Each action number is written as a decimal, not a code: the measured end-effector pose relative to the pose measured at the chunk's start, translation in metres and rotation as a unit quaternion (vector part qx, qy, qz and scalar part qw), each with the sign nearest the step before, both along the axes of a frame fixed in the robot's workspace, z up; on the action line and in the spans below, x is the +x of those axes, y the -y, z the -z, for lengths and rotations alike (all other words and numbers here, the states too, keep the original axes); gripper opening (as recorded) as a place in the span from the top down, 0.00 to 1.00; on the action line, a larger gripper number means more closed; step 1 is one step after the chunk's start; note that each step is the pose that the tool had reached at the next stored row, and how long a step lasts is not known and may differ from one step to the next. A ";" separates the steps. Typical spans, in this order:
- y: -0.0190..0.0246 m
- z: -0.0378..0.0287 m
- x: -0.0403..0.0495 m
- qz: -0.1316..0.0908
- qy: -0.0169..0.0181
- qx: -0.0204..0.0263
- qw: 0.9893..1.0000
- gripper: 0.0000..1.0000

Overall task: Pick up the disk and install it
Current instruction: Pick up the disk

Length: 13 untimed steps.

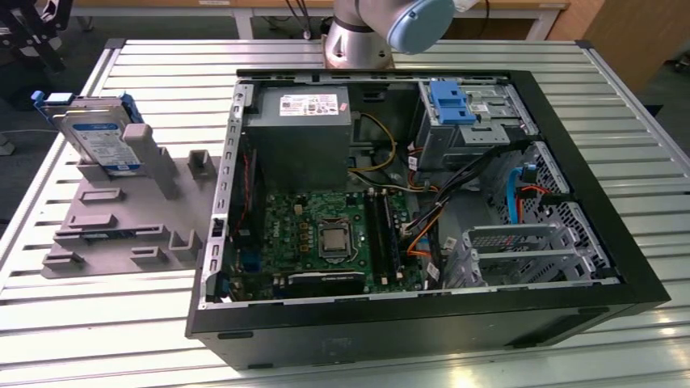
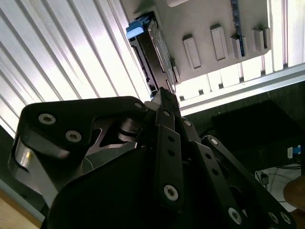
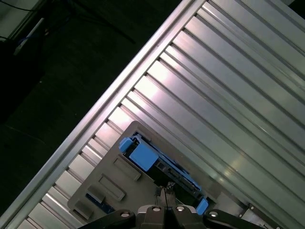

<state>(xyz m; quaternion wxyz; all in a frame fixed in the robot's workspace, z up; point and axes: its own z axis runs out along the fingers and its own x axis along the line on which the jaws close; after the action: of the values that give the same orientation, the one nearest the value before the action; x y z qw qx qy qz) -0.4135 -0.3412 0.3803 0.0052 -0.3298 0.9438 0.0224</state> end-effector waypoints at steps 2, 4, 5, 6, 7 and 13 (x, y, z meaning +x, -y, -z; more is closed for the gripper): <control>0.0000 0.0000 0.0000 -0.001 0.000 0.000 1.000 0.89; 0.0000 0.0001 0.0000 -0.006 0.000 0.000 1.000 0.89; 0.0000 0.0000 0.0000 -0.011 0.000 0.000 1.000 0.89; 0.0000 0.0001 0.0000 -0.018 0.000 0.000 1.000 0.89; 0.0000 0.0001 0.0000 -0.027 0.000 0.000 1.000 0.89; 0.0000 0.0004 0.0000 -0.080 0.000 0.000 0.997 0.89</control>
<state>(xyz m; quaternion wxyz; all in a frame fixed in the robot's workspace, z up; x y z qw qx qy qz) -0.4135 -0.3412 0.3800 0.0034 -0.4043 0.9144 0.0227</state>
